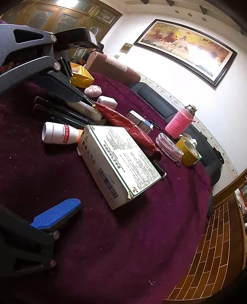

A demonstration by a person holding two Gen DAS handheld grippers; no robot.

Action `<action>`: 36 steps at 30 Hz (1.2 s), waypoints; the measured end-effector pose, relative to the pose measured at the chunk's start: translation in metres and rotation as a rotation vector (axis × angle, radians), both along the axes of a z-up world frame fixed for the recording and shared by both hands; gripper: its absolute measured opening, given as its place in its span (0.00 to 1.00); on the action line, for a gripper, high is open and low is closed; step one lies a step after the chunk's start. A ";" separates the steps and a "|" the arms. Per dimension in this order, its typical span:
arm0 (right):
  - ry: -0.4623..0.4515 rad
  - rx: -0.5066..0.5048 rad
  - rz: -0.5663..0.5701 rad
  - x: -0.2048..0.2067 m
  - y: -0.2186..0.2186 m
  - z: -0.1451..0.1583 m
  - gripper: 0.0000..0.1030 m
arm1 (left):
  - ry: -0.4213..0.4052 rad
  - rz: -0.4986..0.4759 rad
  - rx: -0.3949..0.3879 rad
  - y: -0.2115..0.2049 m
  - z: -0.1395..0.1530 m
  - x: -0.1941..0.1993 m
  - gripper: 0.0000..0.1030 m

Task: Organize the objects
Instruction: 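Grasp the long white blue-striped box with the left tool while the right tool reaches the black markers, then grasp a black marker with the right tool and lift it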

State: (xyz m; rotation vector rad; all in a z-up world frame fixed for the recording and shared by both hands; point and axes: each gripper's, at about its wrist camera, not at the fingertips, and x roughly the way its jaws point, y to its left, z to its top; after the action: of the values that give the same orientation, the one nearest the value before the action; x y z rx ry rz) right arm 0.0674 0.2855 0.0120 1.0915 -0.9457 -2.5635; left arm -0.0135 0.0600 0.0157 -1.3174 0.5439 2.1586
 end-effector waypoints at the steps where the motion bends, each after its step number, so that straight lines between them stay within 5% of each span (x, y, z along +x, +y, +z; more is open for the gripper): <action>1: 0.000 0.000 0.000 0.000 0.000 0.000 1.00 | 0.004 0.000 -0.005 0.003 0.000 -0.001 0.25; 7: -0.002 0.013 0.001 -0.001 -0.001 0.000 1.00 | 0.044 0.008 -0.007 0.015 -0.001 -0.006 0.28; 12: -0.004 0.039 0.002 -0.002 -0.004 0.000 1.00 | 0.089 0.025 0.008 0.011 0.001 0.003 0.16; 18: -0.012 0.089 0.007 -0.003 -0.010 0.001 1.00 | 0.133 0.087 0.132 -0.024 0.033 0.032 0.10; 28: -0.042 0.244 0.022 -0.002 -0.032 0.012 1.00 | 0.213 0.292 0.488 -0.139 0.092 0.111 0.10; 36: -0.019 0.200 0.204 -0.017 -0.100 0.046 1.00 | 0.249 0.420 0.563 -0.209 0.096 0.140 0.10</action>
State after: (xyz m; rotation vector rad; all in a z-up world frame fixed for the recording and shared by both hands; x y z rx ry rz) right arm 0.0507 0.1858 0.0577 1.1974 -0.5567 -2.5219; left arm 0.1261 -0.1493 0.1116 -0.9074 -0.2778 2.5675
